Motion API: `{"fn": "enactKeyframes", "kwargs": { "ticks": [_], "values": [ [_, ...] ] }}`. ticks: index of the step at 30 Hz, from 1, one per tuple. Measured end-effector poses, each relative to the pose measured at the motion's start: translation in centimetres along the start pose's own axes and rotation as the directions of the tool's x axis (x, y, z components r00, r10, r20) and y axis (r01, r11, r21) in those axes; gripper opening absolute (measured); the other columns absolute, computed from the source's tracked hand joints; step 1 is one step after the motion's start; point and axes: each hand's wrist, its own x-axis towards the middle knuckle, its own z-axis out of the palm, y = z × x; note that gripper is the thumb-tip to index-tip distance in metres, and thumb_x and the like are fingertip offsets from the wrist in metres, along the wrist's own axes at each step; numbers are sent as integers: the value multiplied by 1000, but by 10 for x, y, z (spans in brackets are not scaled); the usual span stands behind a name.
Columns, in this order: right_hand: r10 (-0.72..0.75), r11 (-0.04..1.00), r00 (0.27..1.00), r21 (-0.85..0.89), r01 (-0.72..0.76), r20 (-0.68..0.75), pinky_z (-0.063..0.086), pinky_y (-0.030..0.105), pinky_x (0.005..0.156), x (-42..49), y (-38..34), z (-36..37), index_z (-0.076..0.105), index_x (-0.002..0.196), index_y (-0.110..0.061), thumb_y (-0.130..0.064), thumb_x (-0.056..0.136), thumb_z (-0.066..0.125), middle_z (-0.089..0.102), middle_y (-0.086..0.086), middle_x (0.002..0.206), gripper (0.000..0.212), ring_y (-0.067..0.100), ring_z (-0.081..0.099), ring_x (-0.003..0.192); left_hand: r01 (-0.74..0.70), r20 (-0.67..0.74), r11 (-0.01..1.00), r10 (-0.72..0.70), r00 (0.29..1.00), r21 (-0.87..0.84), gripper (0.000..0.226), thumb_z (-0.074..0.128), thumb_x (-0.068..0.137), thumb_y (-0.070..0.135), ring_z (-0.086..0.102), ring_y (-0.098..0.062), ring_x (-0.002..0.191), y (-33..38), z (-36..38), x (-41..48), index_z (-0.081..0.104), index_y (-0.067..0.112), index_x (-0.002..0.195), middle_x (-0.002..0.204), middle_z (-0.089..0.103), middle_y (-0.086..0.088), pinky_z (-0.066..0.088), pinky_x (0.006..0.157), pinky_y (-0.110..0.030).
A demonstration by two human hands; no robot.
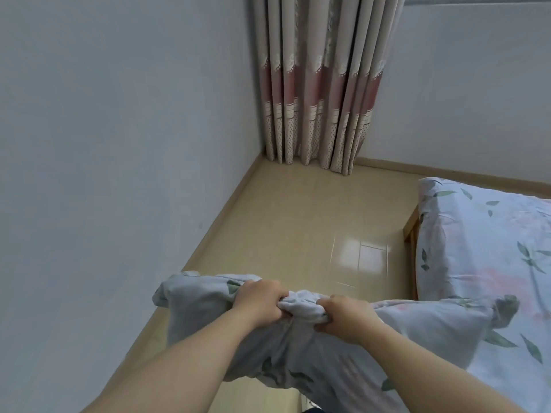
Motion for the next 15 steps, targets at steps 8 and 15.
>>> {"fn": "enactKeyframes", "kwargs": {
  "ticks": [8, 15],
  "values": [
    [11, 1000, 1000, 18, -11, 8, 46, 36, 87, 86, 88, -88, 55, 119, -21, -40, 89, 52, 62, 6, 119, 35, 25, 59, 108, -33, -35, 999, 32, 999, -14, 12, 50, 85, 24, 58, -30, 95, 22, -57, 135, 59, 17, 80, 101, 65, -7, 36, 76, -34],
    [79, 997, 996, 13, -79, -47, 44, 35, 79, 167, 154, -148, 55, 116, -24, -40, 89, 52, 61, 4, 117, 31, 25, 59, 105, -108, -24, 994, 107, 994, -25, 13, 52, 84, 26, 57, -30, 98, 19, -95, 269, 61, 15, 82, 103, 64, -7, 40, 79, -35]
  ]
}}
